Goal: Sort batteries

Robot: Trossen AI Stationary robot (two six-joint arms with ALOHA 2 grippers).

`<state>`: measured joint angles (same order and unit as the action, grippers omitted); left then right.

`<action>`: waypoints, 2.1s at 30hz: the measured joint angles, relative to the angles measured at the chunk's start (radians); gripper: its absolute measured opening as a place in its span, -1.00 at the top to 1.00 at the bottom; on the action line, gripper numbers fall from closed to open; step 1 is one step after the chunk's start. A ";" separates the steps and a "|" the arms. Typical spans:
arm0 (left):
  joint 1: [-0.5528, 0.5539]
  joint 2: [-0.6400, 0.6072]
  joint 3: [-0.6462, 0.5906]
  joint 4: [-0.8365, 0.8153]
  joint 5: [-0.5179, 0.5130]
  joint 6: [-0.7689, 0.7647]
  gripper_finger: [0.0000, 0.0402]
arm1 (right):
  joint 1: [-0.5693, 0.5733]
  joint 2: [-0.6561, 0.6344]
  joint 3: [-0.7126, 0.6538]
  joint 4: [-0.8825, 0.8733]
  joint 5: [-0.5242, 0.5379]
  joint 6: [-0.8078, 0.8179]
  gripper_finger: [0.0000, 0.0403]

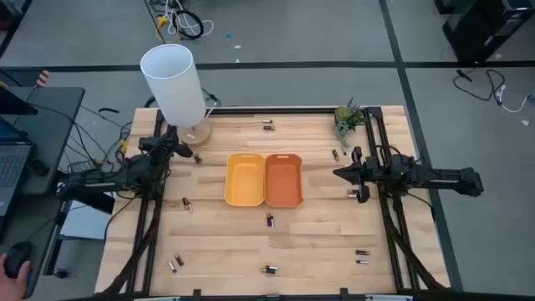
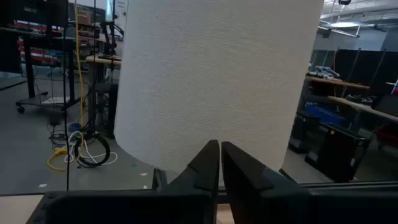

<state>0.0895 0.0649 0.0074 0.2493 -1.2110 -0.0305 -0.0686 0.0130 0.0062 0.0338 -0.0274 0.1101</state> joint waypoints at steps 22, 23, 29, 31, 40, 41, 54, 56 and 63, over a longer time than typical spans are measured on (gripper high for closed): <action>0.000 0.000 0.000 0.000 0.000 0.000 0.83 | 0.000 0.000 0.000 0.000 0.000 0.000 1.00; 0.000 0.000 0.000 0.000 0.000 0.000 0.83 | 0.000 0.000 0.000 0.000 0.000 0.000 1.00; 0.000 0.000 0.000 0.000 0.000 0.000 0.83 | 0.000 0.000 0.000 0.000 0.000 0.000 1.00; 0.000 0.000 0.000 0.000 0.000 0.000 0.83 | 0.000 0.000 0.000 0.000 0.000 0.000 1.00; 0.000 0.000 0.000 0.000 0.000 0.000 0.83 | 0.000 0.000 0.000 0.000 0.000 0.000 1.00; 0.000 0.000 0.000 0.000 0.000 0.000 0.83 | 0.000 0.000 0.000 0.000 0.000 0.000 1.00; 0.000 0.000 0.000 0.060 0.037 -0.039 0.83 | -0.008 0.001 0.000 0.011 0.136 -0.383 1.00; 0.000 0.001 0.000 0.066 0.071 -0.086 0.83 | -0.012 0.001 0.000 0.046 0.239 -0.515 1.00; 0.000 0.000 0.000 0.072 0.123 -0.157 0.83 | -0.014 0.001 0.000 0.099 0.398 -0.669 1.00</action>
<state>0.0895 0.0650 0.0071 0.3209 -1.0878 -0.1875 -0.0830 0.0143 0.0063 0.1333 0.3703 -0.5585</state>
